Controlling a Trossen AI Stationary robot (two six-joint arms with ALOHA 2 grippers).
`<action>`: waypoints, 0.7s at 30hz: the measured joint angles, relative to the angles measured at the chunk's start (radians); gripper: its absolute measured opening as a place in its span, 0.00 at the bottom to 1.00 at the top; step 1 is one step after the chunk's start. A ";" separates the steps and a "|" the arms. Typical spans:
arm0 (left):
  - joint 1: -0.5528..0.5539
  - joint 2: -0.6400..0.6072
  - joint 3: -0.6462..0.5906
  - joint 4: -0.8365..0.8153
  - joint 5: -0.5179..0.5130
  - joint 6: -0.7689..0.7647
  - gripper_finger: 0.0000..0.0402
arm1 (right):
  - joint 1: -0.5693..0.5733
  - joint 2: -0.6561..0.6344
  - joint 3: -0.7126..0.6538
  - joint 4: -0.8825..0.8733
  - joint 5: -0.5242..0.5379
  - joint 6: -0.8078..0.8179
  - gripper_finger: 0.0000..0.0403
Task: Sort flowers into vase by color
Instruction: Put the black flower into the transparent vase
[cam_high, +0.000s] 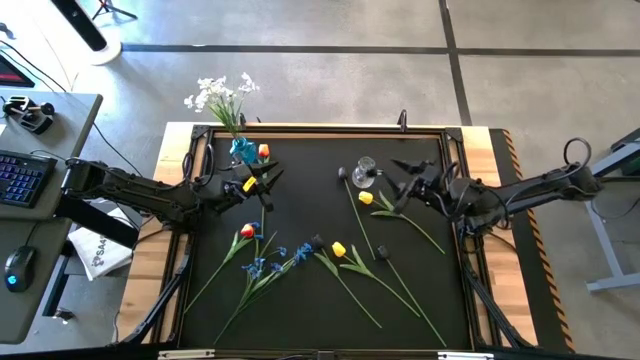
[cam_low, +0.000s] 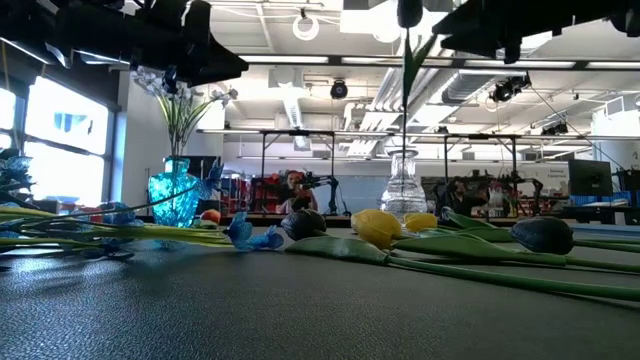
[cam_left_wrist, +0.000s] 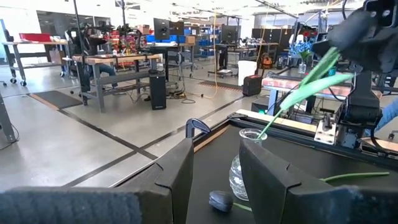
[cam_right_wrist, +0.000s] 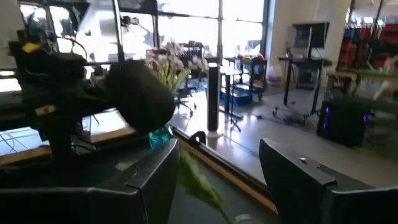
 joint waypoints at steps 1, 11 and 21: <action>0.000 0.000 0.000 0.000 0.000 0.000 0.30 | 0.000 -0.019 0.000 -0.053 0.003 0.031 0.55; 0.000 0.000 0.000 0.000 0.000 -0.008 0.30 | -0.085 0.026 0.000 -0.392 -0.104 0.365 0.55; 0.002 0.000 0.000 0.006 -0.012 -0.006 0.30 | -0.233 0.242 0.000 0.060 -0.182 0.210 0.34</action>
